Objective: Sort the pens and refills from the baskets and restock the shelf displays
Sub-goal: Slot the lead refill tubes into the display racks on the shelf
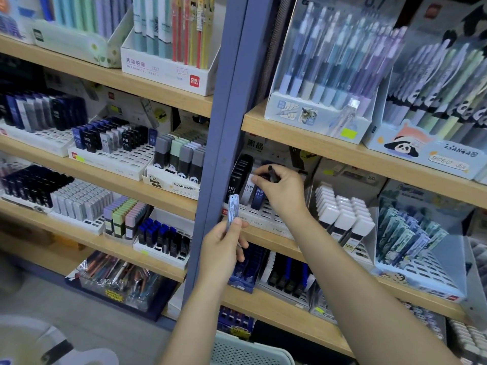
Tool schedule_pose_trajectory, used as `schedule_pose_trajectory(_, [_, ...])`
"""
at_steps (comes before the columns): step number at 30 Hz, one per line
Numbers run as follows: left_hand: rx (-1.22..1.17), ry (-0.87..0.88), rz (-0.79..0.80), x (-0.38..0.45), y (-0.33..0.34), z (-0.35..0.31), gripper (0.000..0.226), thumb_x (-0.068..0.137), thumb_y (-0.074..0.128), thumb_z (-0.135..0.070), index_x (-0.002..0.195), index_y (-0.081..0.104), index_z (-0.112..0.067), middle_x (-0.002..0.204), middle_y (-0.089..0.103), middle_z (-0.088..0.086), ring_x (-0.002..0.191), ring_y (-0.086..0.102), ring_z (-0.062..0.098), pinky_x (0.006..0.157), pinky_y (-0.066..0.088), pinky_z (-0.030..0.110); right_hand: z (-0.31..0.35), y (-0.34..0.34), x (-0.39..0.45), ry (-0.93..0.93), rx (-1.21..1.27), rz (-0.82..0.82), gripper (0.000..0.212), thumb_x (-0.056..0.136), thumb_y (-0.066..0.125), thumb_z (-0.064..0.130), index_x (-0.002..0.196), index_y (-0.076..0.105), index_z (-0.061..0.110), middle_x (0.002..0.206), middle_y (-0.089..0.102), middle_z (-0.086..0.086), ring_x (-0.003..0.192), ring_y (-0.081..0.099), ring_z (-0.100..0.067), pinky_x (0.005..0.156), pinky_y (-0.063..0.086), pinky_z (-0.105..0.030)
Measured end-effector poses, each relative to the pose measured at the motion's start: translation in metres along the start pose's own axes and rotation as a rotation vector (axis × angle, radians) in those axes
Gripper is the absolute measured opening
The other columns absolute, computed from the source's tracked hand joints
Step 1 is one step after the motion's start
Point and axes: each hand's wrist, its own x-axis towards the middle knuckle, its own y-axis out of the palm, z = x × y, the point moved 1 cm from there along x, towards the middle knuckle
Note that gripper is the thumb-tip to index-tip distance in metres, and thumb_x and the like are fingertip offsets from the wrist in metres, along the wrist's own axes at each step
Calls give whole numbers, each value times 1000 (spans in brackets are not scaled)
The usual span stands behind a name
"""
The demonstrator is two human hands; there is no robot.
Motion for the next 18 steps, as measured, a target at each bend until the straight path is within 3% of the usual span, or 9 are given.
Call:
schedule_pose_trajectory(6, [-2,-2,3,2,3,-1,27,104,52,-36,96,73,-21,64,61,-3,50,49,12,58,43,29,-6,-1,2,-92,-207,20,20,88,75,25,108,76,24,109,69,-1,101,62,-15,92,51,-34])
schedule_pose_trajectory(8, [-8,4,9,2,6,-3,27,104,51,-36,97,72,-20,63,60,-2,50,48,12,59,43,29,-5,-7,-4,-84,-164,48,28,87,76,26,115,74,23,112,68,4,104,62,-9,94,49,-24])
schedule_pose_trajectory(11, [-34,15,29,-2,13,-9,27,105,49,-33,99,70,-17,59,51,-3,47,41,9,51,39,23,3,-22,-22,-72,-56,71,33,86,77,27,119,70,27,104,63,23,94,56,11,85,45,-7])
schedule_pose_trajectory(14, [-68,1,55,-8,24,-16,28,106,46,-31,99,66,-14,55,37,-7,43,29,5,40,25,17,7,-47,-49,36,82,112,24,91,71,35,107,62,20,80,52,18,69,50,6,69,43,-12])
schedule_pose_trajectory(16, [-88,-1,106,-16,33,-20,26,107,45,-32,99,63,-16,56,37,-7,44,27,6,39,22,17,2,-66,-67,204,235,211,29,93,62,49,101,55,22,73,50,10,63,47,-8,66,43,-30])
schedule_pose_trajectory(18, [-76,7,164,-26,46,-23,23,107,43,-32,97,58,-19,57,39,-5,45,28,8,40,21,19,-5,-86,-83,327,447,251,29,100,53,45,102,54,17,73,50,3,60,45,-14,63,39,-36])
